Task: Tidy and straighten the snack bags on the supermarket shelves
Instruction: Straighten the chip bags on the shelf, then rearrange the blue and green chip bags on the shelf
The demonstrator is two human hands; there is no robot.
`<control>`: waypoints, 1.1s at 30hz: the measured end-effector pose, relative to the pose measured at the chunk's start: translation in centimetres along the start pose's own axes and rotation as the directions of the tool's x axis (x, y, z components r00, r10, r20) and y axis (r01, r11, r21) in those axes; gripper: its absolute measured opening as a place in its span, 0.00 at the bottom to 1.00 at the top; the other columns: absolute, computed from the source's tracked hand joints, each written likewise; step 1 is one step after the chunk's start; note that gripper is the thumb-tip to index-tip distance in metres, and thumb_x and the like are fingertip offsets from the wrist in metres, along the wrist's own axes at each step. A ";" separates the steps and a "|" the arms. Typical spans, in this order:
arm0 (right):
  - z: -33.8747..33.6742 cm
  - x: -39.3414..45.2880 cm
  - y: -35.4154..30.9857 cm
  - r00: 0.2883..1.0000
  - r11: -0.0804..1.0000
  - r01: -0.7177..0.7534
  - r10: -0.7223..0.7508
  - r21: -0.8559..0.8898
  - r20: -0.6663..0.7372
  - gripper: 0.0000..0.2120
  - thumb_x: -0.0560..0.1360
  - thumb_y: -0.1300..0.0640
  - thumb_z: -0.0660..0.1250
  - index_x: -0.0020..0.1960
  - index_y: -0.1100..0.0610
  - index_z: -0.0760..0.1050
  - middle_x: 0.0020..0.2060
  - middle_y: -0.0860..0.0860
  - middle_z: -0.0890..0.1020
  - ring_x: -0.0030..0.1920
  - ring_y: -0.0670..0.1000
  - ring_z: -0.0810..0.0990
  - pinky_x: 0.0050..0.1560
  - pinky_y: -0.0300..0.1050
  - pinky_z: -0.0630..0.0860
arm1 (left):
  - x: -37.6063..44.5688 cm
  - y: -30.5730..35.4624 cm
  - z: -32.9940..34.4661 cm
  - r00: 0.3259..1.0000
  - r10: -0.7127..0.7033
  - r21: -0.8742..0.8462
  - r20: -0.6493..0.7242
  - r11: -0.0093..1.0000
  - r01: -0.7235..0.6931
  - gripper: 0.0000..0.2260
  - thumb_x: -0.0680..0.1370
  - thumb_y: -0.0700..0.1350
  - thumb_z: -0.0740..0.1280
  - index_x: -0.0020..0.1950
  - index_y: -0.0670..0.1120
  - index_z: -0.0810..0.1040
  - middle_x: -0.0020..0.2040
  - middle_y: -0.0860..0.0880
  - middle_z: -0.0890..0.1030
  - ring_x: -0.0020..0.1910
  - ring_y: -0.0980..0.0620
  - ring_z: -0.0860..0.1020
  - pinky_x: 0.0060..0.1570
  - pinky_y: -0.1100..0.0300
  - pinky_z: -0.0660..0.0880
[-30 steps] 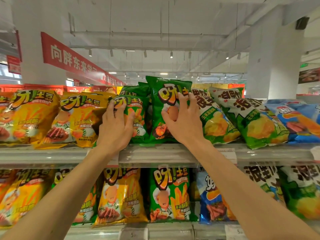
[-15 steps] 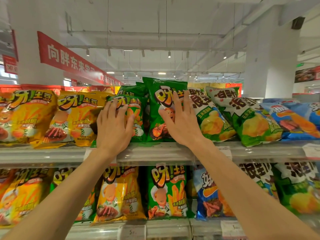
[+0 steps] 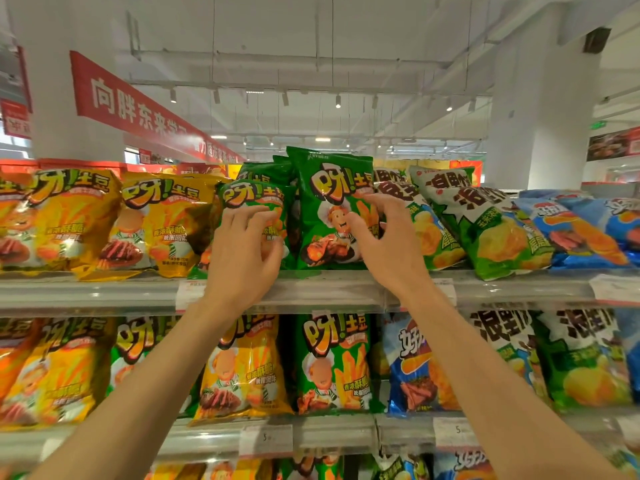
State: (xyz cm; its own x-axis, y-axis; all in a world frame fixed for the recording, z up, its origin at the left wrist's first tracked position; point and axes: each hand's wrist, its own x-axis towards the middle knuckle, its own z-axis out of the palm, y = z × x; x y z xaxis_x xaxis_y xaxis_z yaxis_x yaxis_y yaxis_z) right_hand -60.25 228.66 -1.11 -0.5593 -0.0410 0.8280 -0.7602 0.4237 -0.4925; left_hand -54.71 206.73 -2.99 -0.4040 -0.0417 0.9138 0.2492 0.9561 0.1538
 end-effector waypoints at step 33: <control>-5.0 -29.7 7.2 0.699 0.654 -0.707 0.704 0.269 0.127 0.05 0.80 0.56 0.69 0.50 0.56 0.83 0.38 0.53 0.87 0.38 0.48 0.85 0.42 0.36 0.81 | -26.0 2.5 0.3 0.657 -0.493 -0.607 0.570 0.286 0.741 0.07 0.82 0.44 0.68 0.58 0.53 0.81 0.48 0.54 0.87 0.49 0.57 0.85 0.50 0.59 0.76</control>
State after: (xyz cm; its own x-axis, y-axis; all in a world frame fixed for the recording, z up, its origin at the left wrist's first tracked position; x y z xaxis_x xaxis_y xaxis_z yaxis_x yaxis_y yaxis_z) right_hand -47.45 237.47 -27.89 -0.9680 0.1546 0.1979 -0.1904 0.0621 -0.9797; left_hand -43.82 210.29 -26.51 -0.8901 -0.3339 0.3103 0.3060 0.0669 0.9497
